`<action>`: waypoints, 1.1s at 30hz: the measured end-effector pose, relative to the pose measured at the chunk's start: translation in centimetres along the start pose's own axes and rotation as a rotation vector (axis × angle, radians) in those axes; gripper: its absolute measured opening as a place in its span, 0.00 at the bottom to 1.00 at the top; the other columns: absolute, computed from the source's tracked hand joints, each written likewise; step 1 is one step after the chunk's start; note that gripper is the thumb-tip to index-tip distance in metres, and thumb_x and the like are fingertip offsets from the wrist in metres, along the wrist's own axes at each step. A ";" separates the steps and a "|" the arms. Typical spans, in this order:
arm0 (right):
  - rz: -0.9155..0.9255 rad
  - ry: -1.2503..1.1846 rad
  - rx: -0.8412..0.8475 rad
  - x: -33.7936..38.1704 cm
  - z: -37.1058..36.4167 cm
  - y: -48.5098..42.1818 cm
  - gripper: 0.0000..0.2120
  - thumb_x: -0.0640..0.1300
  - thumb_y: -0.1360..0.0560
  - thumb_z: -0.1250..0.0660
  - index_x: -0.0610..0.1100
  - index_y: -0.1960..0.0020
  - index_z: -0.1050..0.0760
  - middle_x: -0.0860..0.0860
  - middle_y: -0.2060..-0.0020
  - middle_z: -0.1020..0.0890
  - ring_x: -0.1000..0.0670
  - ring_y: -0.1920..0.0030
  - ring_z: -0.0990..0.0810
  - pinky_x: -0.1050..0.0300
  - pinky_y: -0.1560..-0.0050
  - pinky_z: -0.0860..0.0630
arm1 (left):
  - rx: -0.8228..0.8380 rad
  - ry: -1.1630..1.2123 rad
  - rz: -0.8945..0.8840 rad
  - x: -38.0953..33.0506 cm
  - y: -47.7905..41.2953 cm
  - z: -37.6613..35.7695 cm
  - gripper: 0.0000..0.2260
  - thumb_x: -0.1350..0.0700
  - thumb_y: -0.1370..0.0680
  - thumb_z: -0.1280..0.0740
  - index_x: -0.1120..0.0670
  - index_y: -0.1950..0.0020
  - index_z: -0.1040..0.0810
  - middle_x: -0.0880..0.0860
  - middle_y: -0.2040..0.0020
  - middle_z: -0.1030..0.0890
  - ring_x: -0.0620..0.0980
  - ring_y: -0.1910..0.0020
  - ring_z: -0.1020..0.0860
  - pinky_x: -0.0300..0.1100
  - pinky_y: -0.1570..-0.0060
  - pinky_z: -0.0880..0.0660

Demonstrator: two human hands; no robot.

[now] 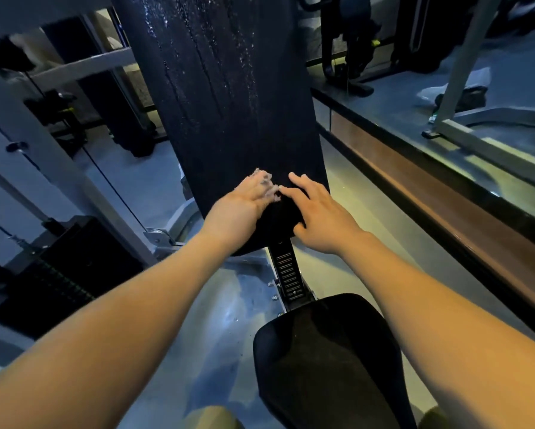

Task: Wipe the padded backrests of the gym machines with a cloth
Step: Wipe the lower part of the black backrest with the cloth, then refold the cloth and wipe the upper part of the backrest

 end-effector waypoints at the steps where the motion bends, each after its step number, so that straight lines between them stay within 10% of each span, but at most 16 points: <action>1: 0.002 0.028 -0.014 -0.1 0.2 0.0 0.38 0.41 0.26 0.35 0.54 0.20 0.44 0.56 0.19 0.50 0.51 0.20 0.52 0.49 0.27 0.33 | -0.066 -0.014 -0.011 0.4 -0.7 1.1 0.27 0.69 0.18 0.42 0.54 0.20 0.38 0.56 0.18 0.43 0.54 0.18 0.49 0.42 0.22 0.55; 5: -0.037 0.044 -0.086 0.0 -0.6 0.1 0.41 0.40 0.27 0.34 0.48 0.18 0.48 0.54 0.19 0.47 0.50 0.20 0.47 0.51 0.26 0.32 | -0.285 0.006 0.151 2.6 -4.5 5.5 0.26 0.71 0.21 0.38 0.54 0.24 0.29 0.56 0.21 0.36 0.58 0.20 0.44 0.48 0.23 0.43; 13: -0.053 0.080 -0.109 0.2 -1.9 0.0 0.43 0.40 0.28 0.34 0.45 0.18 0.49 0.51 0.19 0.48 0.48 0.19 0.50 0.54 0.24 0.39 | -0.056 -0.015 0.191 0.6 -1.9 0.3 0.26 0.64 0.16 0.42 0.50 0.18 0.40 0.50 0.17 0.48 0.49 0.18 0.57 0.39 0.23 0.49; 21: -0.085 -0.086 -0.018 0.3 0.3 1.1 0.32 0.42 0.22 0.36 0.43 0.20 0.41 0.49 0.24 0.40 0.46 0.26 0.36 0.50 0.30 0.30 | 0.669 -0.018 0.236 -3.8 -1.4 -3.1 0.32 0.61 0.18 0.35 0.55 0.17 0.47 0.57 0.17 0.52 0.55 0.18 0.53 0.45 0.23 0.56; 26: -0.085 -0.313 -0.012 -0.2 0.1 4.0 0.19 0.44 0.20 0.36 0.48 0.29 0.28 0.50 0.40 0.25 0.51 0.44 0.23 0.54 0.40 0.25 | -0.122 0.806 0.505 -4.4 2.7 -1.6 0.19 0.63 0.21 0.30 0.48 0.32 0.21 0.48 0.42 0.16 0.37 0.50 0.19 0.32 0.45 0.24; 30: -0.126 -0.520 -0.100 0.3 -0.2 4.4 0.15 0.51 0.20 0.34 0.51 0.34 0.26 0.53 0.44 0.22 0.56 0.48 0.22 0.59 0.46 0.24 | -0.079 1.061 0.691 -3.9 1.6 -0.7 0.32 0.54 0.25 0.23 0.50 0.24 0.31 0.47 0.44 0.20 0.42 0.58 0.17 0.32 0.59 0.23; 33: -0.183 -0.692 -0.132 0.3 -0.2 4.3 0.17 0.52 0.21 0.32 0.54 0.32 0.26 0.55 0.41 0.22 0.59 0.46 0.21 0.64 0.44 0.25 | -0.119 1.082 0.750 -2.8 2.0 -1.0 0.17 0.50 0.27 0.21 0.52 0.41 0.18 0.49 0.51 0.18 0.47 0.57 0.17 0.45 0.52 0.20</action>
Point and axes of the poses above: each hand's wrist, its own y-axis away from the middle knuckle, its own z-axis out of the back of the hand, x = y × z, the point moved 3 cm from there along -y, towards the middle knuckle
